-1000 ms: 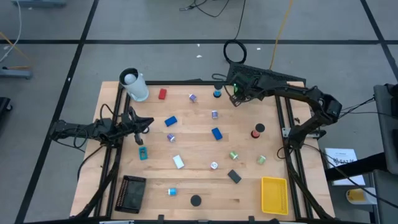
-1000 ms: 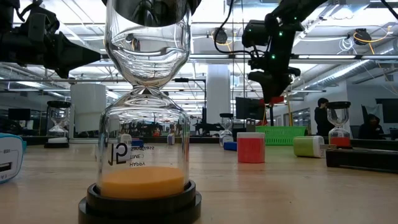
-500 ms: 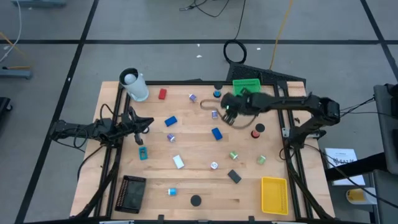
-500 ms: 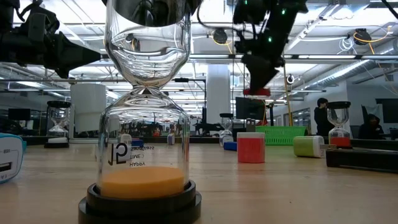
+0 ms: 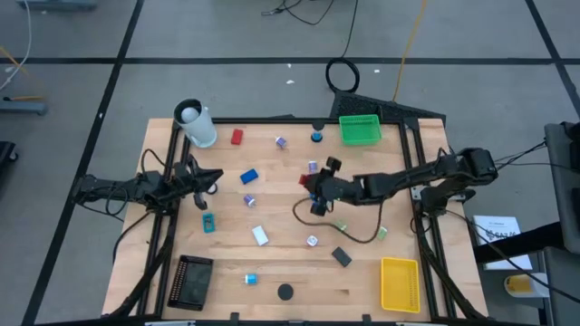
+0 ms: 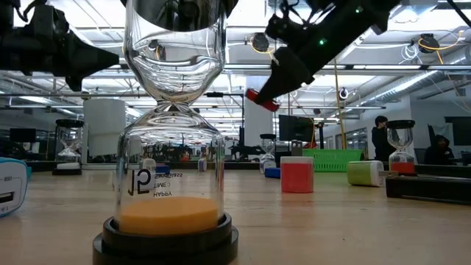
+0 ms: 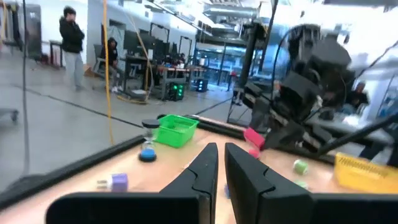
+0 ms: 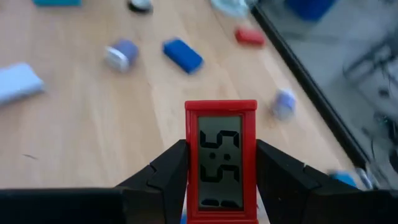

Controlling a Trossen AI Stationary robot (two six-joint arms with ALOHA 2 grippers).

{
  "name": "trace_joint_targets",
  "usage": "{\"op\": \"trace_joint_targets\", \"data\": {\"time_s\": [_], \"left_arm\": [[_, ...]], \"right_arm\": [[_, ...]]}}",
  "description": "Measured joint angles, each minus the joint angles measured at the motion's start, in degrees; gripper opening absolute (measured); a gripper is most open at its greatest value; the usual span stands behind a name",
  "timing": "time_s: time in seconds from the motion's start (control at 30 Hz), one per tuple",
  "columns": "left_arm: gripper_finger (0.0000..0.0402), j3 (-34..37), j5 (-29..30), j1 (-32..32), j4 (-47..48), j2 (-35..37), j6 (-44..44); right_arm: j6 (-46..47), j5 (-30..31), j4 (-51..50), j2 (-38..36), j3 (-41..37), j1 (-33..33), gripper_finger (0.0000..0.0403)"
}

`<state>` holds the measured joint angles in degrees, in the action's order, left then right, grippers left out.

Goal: Pick & Place Office items
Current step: Put the right red digital clock into the black bin

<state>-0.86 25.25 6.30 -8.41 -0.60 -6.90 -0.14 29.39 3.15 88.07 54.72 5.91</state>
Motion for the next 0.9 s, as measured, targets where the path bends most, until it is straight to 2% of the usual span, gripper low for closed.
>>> {"op": "trace_joint_targets", "data": {"time_s": [0.17, 0.3, 0.37, 0.53, 0.77, 0.9], "left_arm": [[0.0037, 0.0, -10.6, -0.6, 0.6, -6.9, -7.8], [0.0039, 0.0, -9.1, -1.3, -5.9, -18.2, -13.5], [0.0048, -0.2, -10.3, -1.6, -11.5, -24.6, -14.5], [0.0105, -4.5, -13.3, -1.5, -18.9, -40.4, -15.1], [0.0202, -15.7, -13.7, -0.7, -17.3, -57.3, -15.9], [0.0247, -21.2, -12.9, -0.6, -11.9, -62.8, -18.7]], "right_arm": [[-7.9, 4.3, 9.2, 2.7, 0.7, 2.2, 0.0157], [-12.7, 5.2, 10.5, 8.2, 4.5, 2.5, 0.0156], [-15.0, 5.1, 10.2, 11.2, 6.8, 2.6, 0.0155], [-21.0, 5.1, 10.0, 18.3, 13.2, 2.8, 0.0159], [-23.5, 5.1, 10.2, 20.7, 16.4, 2.8, 0.0155], [-23.6, 5.1, 10.4, 20.6, 16.5, 2.9, 0.0159]]}}
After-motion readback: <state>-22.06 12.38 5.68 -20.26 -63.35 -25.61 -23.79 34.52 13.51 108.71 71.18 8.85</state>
